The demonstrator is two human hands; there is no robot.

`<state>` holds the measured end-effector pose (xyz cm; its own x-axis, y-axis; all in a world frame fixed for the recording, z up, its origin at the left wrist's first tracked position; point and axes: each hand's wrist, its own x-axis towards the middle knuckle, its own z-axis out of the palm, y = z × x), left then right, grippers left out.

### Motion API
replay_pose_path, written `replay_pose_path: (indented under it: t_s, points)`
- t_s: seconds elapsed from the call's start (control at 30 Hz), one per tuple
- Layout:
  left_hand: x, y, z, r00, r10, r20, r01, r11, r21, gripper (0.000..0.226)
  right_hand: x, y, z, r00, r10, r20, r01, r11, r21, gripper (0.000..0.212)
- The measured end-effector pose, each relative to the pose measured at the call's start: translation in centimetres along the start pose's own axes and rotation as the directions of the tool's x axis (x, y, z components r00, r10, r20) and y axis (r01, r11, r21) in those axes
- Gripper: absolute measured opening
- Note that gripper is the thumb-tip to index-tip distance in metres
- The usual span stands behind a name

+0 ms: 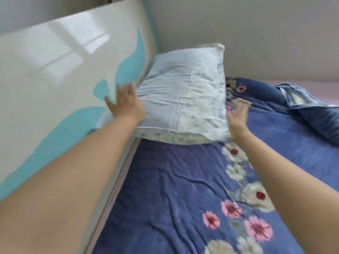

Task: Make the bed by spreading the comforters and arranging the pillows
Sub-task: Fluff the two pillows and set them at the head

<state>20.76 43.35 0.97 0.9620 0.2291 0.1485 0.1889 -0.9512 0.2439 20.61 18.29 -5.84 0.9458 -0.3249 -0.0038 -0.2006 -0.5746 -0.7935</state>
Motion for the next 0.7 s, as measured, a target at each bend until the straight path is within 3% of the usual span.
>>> replay_pose_path:
  t_s: [0.07, 0.13, 0.23, 0.3, 0.43, 0.7]
  points:
    - [-2.5, 1.1, 3.3, 0.979, 0.108, 0.174, -0.124, 0.988, 0.088, 0.053, -2.3, 2.4, 1.9, 0.974, -0.041, 0.221, 0.082, 0.981, -0.178, 0.056]
    - [-5.0, 1.6, 6.4, 0.945, 0.158, 0.285, -0.200, 0.972, 0.126, 0.050, -5.7, 4.9, 3.6, 0.891, -0.030, 0.453, 0.153, 0.960, -0.236, 0.056]
    - [-7.5, 1.6, 9.4, 0.901, 0.156, 0.404, -0.230, 0.963, 0.141, 0.045, -8.9, 8.0, 4.7, 0.776, 0.042, 0.629, 0.182, 0.940, -0.287, 0.057]
    - [-8.6, 1.9, 10.7, 0.869, 0.166, 0.466, -0.262, 0.953, 0.150, 0.045, -9.8, 9.3, 4.5, 0.747, 0.082, 0.660, 0.179, 0.931, -0.317, 0.057]
    - [-10.9, 3.3, 12.1, 0.828, 0.196, 0.525, -0.311, 0.940, 0.140, 0.042, -10.1, 10.9, 2.8, 0.785, 0.080, 0.614, 0.198, 0.907, -0.372, 0.057]
    - [-16.1, 10.9, 12.7, 0.831, 0.223, 0.510, -0.354, 0.918, 0.176, 0.040, -8.9, 14.1, -6.1, 0.836, -0.008, 0.548, 0.271, 0.875, -0.402, 0.058]
